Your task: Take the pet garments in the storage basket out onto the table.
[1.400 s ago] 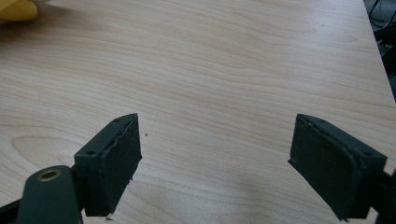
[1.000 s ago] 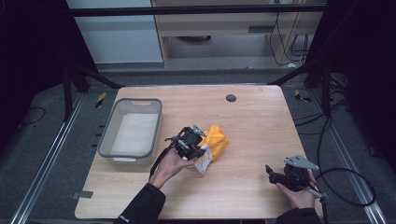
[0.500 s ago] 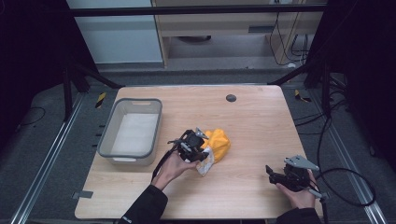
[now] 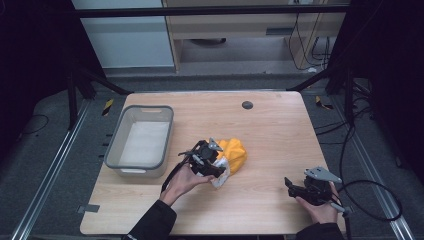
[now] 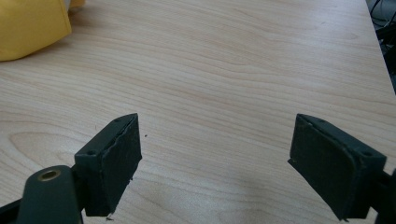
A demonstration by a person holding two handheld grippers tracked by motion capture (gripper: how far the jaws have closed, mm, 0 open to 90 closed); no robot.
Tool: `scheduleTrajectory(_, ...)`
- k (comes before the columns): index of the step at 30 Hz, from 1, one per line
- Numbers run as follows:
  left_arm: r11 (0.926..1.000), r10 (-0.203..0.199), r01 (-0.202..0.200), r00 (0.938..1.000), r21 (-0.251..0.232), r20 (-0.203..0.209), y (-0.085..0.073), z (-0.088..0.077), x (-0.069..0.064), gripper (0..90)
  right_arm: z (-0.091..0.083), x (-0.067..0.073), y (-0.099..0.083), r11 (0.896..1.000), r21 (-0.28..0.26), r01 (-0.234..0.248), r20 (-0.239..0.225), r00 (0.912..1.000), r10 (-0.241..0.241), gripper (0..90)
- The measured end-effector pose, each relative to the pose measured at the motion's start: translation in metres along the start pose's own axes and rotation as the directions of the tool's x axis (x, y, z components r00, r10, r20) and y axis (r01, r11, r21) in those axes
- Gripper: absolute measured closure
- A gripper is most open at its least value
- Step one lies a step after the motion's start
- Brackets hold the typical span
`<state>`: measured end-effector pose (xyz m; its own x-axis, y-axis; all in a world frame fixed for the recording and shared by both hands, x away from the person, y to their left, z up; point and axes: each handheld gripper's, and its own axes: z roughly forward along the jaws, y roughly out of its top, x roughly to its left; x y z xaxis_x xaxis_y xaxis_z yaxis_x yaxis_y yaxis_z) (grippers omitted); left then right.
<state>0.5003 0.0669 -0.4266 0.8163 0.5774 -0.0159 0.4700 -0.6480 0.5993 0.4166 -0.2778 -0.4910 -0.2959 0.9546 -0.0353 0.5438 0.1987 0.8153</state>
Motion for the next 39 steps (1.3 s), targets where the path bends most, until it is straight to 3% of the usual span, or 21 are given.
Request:
scheduleTrajectory(6,0.999,0.002,-0.002,1.0,-0.044,0.004,-0.004,-0.011,-0.001,31.7,0.0,0.0,0.0,1.0,0.004,-0.001,0.0,1.0,0.001,15.8)
scheduleTrajectory(13,0.9975,-0.005,0.005,1.0,-0.07,-0.002,-0.015,-0.024,-0.001,24.6,0.0,0.0,-0.001,1.0,-0.001,0.0,0.001,1.0,0.0,15.4)
scheduleTrajectory(23,0.9896,-0.044,0.04,0.9986,-0.138,-0.028,-0.047,-0.044,0.007,18.8,0.0,0.0,-0.002,1.0,-0.005,0.004,0.001,1.0,-0.004,14.7)
scheduleTrajectory(39,0.9727,-0.089,0.07,0.993,-0.221,-0.078,-0.101,-0.06,0.009,17.6,0.001,0.0,-0.002,1.0,-0.003,0.016,-0.003,0.9999,-0.016,13.1)
